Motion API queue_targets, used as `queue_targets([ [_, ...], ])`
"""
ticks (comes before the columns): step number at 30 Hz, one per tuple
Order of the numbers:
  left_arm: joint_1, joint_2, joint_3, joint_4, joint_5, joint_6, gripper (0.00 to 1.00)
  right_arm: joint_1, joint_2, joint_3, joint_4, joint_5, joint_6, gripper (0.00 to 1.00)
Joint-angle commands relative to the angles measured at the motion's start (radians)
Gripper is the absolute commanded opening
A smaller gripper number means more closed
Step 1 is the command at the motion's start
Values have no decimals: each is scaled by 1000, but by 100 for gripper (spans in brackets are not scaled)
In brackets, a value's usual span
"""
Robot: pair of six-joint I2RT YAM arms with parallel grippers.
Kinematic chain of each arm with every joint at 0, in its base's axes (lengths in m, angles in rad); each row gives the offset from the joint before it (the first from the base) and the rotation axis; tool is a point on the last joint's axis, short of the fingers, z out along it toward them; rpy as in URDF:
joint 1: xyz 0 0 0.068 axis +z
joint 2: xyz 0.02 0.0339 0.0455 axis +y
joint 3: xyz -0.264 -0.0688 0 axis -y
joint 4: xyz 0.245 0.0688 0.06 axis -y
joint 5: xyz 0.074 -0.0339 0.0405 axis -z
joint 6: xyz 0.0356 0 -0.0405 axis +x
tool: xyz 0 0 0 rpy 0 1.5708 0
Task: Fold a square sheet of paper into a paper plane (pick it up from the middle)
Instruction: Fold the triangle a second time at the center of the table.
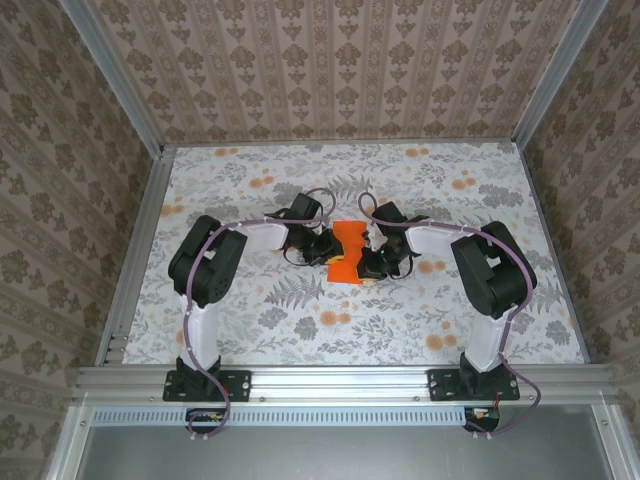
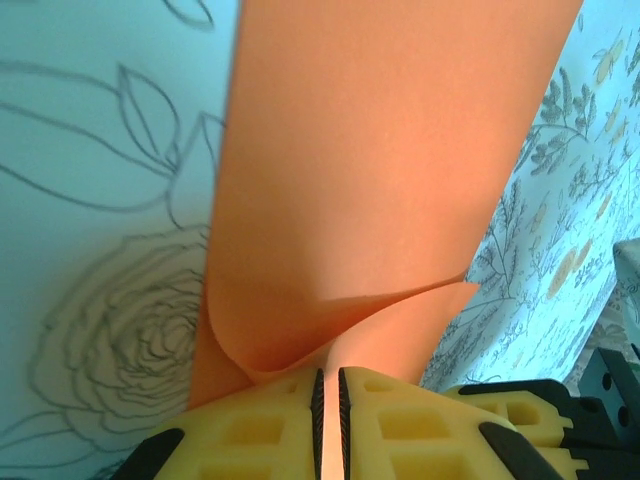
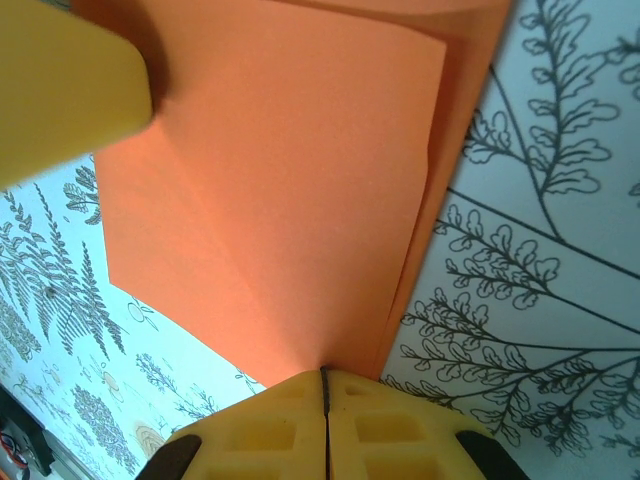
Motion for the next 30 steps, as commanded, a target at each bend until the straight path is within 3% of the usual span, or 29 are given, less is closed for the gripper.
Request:
queue_targets([
  [1, 36, 32, 50, -50, -38, 63, 15, -3, 41, -36, -141, 161, -18, 7],
  [12, 89, 60, 98, -83, -29, 121, 15, 0, 33, -40, -134, 158, -11, 7],
  [19, 88, -53, 89, -99, -66, 142, 15, -1, 30, -35, -134, 160, -3, 7],
  [24, 10, -115, 15, -50, -77, 93, 14, -1, 31, -38, -129, 161, 4, 6],
  [30, -92, -76, -54, 87, -46, -36, 12, -1, 32, -43, -125, 161, 7, 5],
])
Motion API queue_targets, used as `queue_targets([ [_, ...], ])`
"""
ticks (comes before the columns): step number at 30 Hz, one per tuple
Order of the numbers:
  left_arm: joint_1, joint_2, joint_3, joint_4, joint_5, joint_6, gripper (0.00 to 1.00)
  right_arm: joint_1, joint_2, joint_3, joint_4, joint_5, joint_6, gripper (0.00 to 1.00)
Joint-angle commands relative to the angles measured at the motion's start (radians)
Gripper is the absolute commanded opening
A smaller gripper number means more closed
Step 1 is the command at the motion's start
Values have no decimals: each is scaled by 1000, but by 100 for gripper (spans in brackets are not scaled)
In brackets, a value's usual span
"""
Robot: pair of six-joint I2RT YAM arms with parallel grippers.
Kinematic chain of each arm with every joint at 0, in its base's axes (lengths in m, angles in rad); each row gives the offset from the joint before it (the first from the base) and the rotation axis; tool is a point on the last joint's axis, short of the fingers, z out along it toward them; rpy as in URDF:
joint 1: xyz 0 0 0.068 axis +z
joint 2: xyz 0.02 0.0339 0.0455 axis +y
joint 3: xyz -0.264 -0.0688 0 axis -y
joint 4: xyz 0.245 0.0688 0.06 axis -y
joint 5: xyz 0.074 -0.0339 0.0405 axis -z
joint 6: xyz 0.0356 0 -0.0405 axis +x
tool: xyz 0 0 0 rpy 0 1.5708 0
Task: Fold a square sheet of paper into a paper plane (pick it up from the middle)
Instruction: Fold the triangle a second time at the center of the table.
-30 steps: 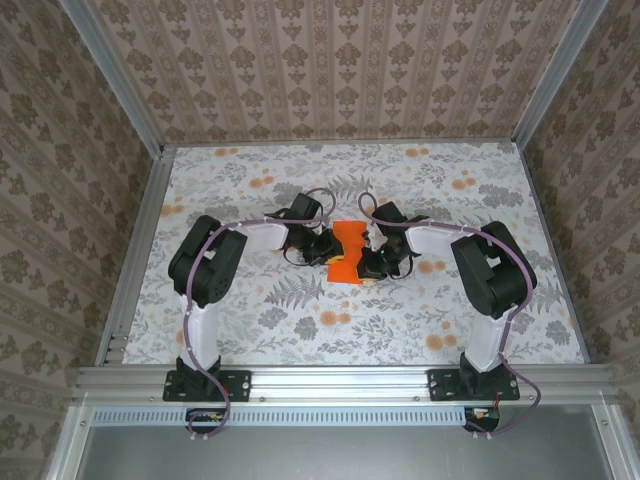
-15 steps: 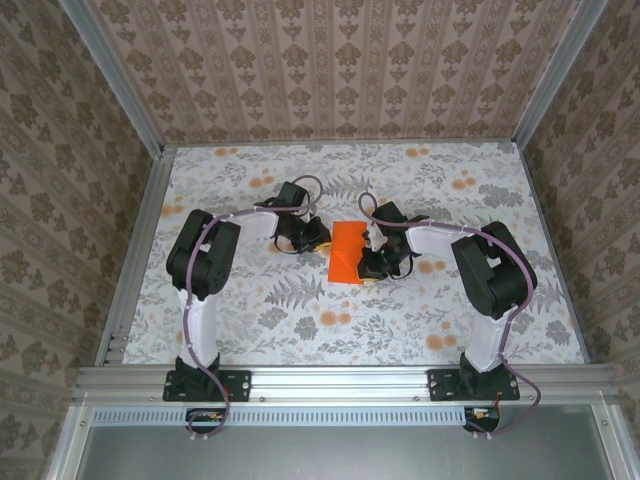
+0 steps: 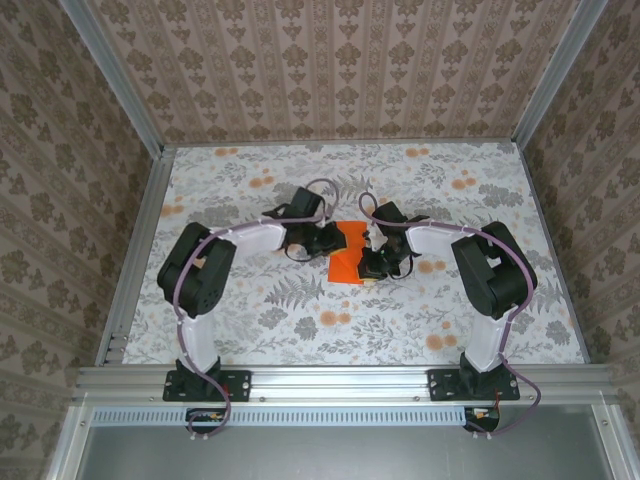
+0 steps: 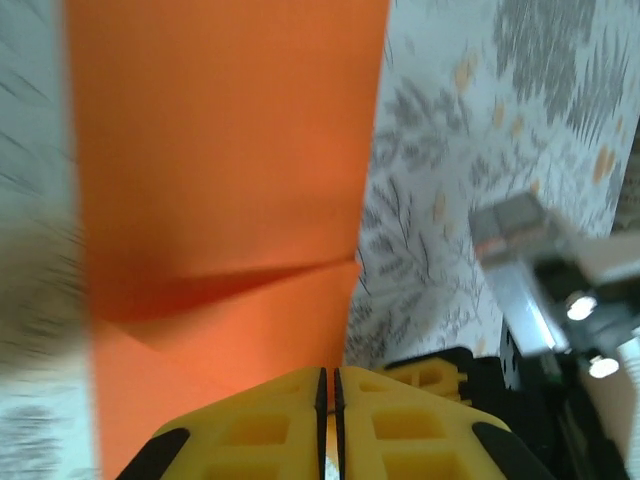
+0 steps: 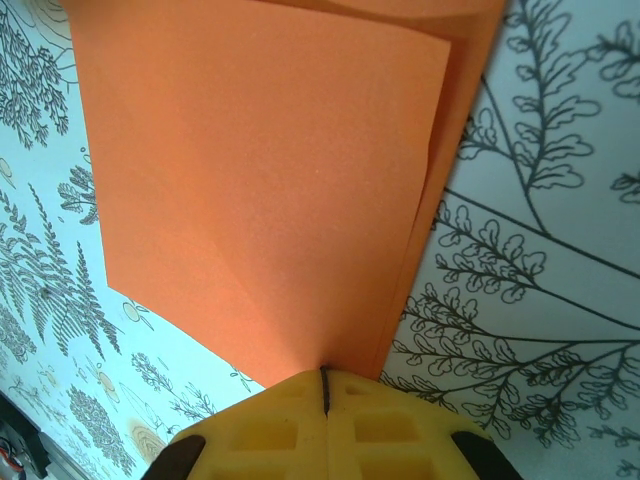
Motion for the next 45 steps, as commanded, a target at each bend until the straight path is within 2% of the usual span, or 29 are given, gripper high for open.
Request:
queue_targets([
  [1, -37, 33, -22, 52, 14, -74, 12, -1, 33, -43, -121, 152, 5, 4],
  [17, -47, 135, 23, -31, -28, -86, 10, -1, 41, -49, -131, 175, -1, 4],
  [28, 50, 125, 61, -117, -69, -11, 10, -1, 61, -45, -176, 262, -22, 3],
  [39, 122, 156, 109, -184, -106, 52, 10, -1, 59, -41, -178, 268, -19, 3],
  [45, 146, 119, 164, -229, -122, 98, 10, 0, 49, -33, -174, 257, -17, 3],
])
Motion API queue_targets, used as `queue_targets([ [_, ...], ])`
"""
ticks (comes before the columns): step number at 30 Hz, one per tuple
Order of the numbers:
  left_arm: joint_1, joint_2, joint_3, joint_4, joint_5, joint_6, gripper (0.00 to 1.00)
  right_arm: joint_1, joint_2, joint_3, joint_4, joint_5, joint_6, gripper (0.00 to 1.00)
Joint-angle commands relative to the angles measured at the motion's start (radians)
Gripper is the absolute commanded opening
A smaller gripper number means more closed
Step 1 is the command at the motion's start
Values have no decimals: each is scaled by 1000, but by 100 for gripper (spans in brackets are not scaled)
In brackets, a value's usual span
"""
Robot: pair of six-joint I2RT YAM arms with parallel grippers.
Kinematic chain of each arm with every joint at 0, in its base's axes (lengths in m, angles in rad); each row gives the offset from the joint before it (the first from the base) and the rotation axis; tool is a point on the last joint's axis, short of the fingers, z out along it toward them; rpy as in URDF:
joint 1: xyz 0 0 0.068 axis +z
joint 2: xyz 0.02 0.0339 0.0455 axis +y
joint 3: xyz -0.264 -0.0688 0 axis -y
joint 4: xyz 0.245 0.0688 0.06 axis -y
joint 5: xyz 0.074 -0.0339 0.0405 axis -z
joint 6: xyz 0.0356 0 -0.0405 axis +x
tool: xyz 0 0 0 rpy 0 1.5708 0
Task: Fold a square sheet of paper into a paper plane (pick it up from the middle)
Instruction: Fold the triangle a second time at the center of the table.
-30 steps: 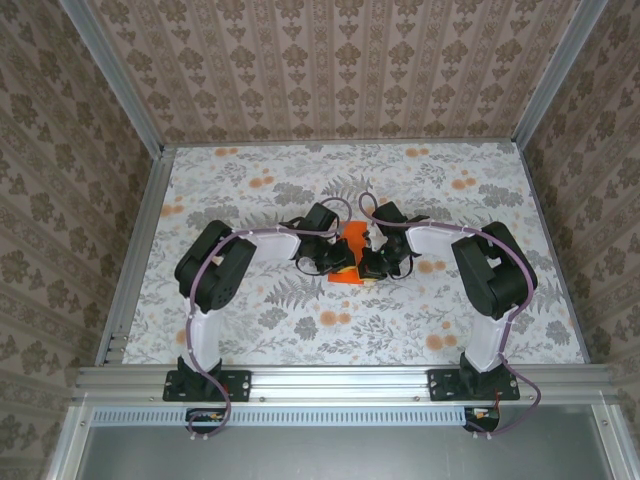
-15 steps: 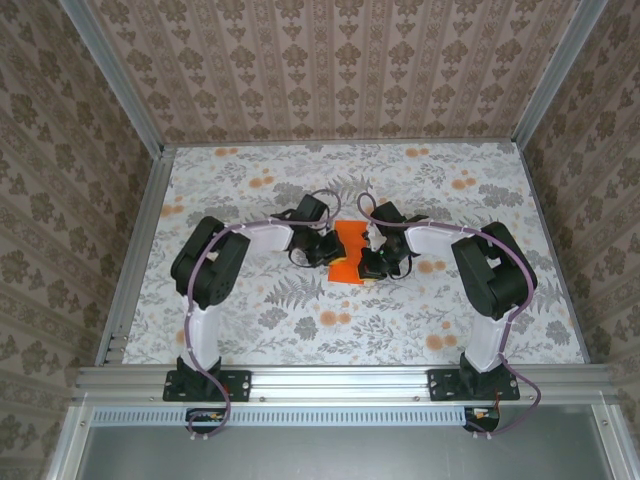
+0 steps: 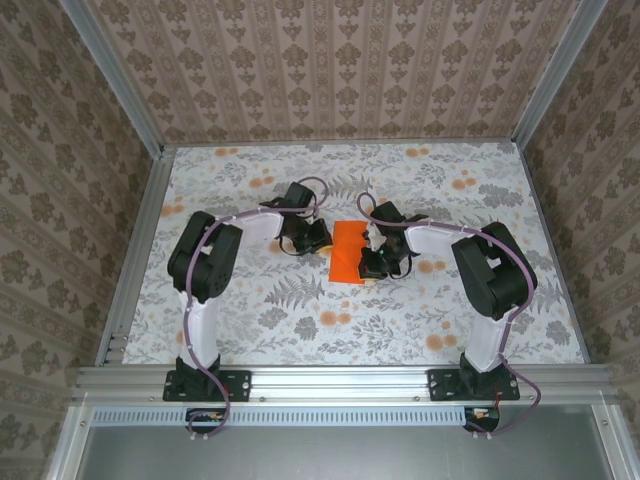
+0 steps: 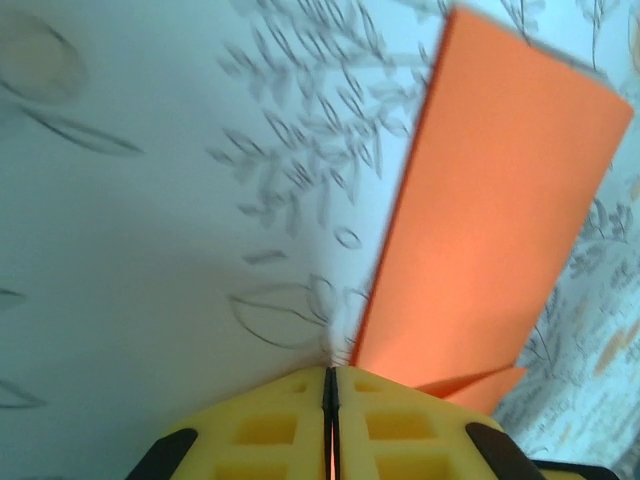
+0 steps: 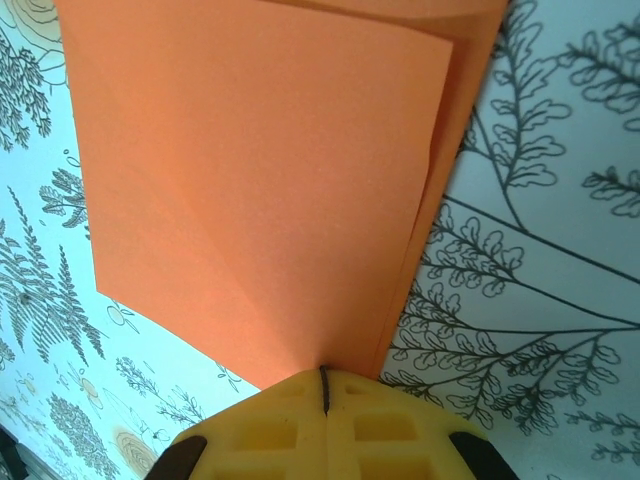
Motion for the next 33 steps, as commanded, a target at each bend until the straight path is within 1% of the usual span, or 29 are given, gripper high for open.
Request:
queue_targets([
  [1, 19, -18, 40, -62, -48, 58, 10, -10, 51, -42, -147, 201, -12, 3],
  [5, 0, -76, 5, -7, -4, 42, 10, -10, 27, -33, -130, 163, -9, 4],
  [7, -26, -97, -29, 40, 25, 19, 11, -10, 17, -27, -119, 132, -8, 4],
  [10, -68, -97, -66, 108, 71, -20, 11, -10, 11, -18, -109, 99, -7, 4],
  [13, -99, -63, -62, 132, 89, -37, 11, -9, 15, -12, -103, 88, -4, 4],
  [18, -111, -1, -30, 114, 83, -46, 10, -10, 18, -11, -104, 86, -3, 4],
  [22, -111, 30, -2, 43, 40, -26, 10, -10, 0, -9, -100, 76, -6, 4],
  [26, -110, 37, -1, 3, -11, -3, 10, -12, -32, 0, -74, 29, -10, 4],
  [29, -110, 37, -7, 5, -12, 1, 10, -14, -49, 13, -59, -18, -10, 4],
  [33, -112, 44, -8, 4, -1, 2, 10, -15, -75, 26, 13, -91, 15, 5],
])
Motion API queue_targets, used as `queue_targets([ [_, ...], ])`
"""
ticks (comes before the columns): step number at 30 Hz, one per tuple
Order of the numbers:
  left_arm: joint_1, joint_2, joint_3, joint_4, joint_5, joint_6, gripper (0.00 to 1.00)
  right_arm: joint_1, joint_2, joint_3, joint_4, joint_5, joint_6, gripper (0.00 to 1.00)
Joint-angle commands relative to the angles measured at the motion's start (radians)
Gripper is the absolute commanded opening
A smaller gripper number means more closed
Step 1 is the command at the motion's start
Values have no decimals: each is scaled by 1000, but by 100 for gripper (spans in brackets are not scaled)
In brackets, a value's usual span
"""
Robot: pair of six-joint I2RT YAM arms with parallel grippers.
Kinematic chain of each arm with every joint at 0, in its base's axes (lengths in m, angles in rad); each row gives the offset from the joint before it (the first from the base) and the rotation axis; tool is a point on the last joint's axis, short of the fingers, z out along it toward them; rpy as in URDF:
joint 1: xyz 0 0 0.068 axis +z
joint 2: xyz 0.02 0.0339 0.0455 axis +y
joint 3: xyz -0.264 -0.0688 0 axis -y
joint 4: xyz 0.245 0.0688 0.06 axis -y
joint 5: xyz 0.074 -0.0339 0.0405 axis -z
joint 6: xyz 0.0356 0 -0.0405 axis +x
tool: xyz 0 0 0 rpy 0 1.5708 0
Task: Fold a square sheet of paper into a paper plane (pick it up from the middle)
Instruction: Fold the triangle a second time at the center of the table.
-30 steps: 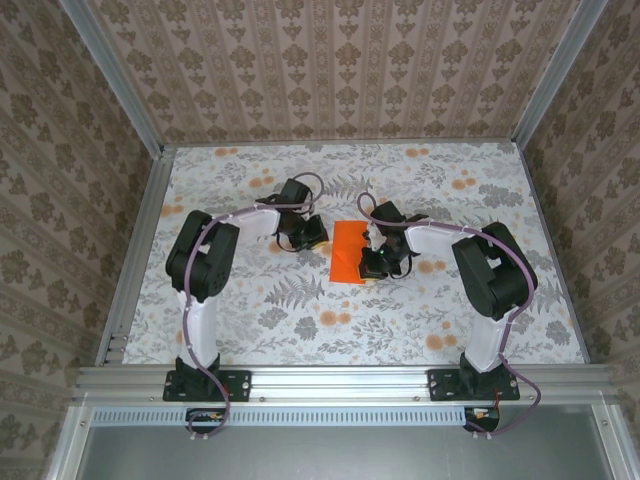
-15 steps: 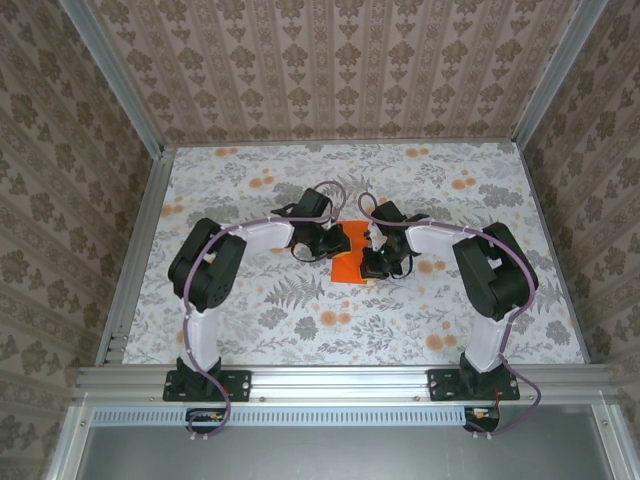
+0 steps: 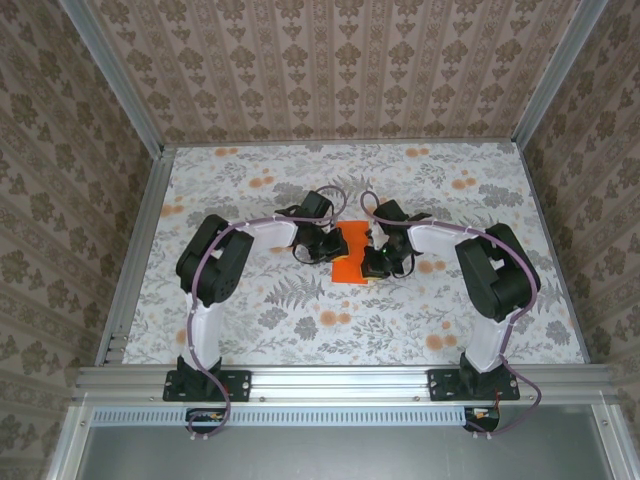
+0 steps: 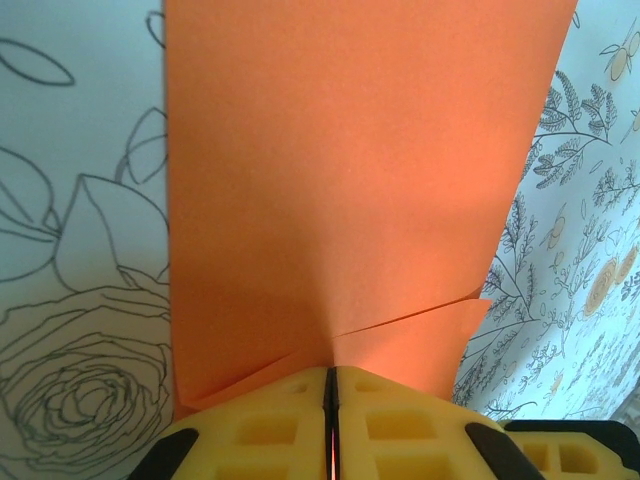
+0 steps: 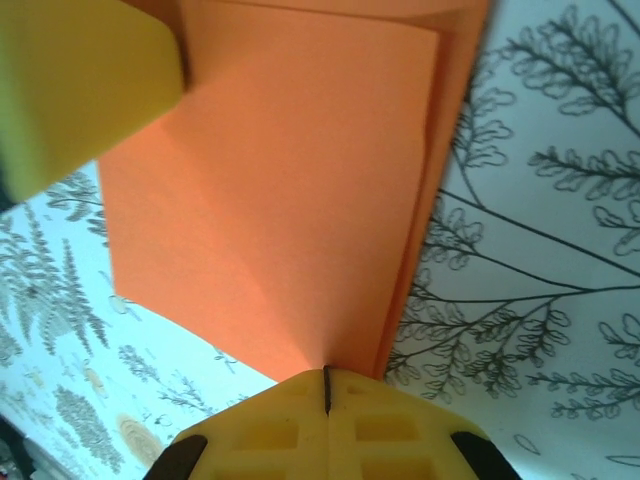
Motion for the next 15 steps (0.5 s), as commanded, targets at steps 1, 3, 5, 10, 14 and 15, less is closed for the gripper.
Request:
queue_targets([
  [1, 2, 33, 9, -61, -35, 26, 10, -4, -48, 30, 42, -88, 22, 5],
  [3, 2, 35, 9, -61, -30, 26, 10, -4, -36, 41, 76, -119, 45, 5],
  [5, 2, 37, 8, -60, -27, 26, 9, -1, -11, 55, 83, -123, 54, 5],
  [10, 2, 41, 5, -54, -18, 21, 9, -1, 47, 88, 81, -115, 65, 5],
  [14, 2, 47, 3, -48, -12, 14, 10, 2, 88, 122, 67, -107, 60, 5],
  [15, 2, 47, 1, -47, -12, 12, 9, 3, 97, 130, 63, -106, 57, 5],
])
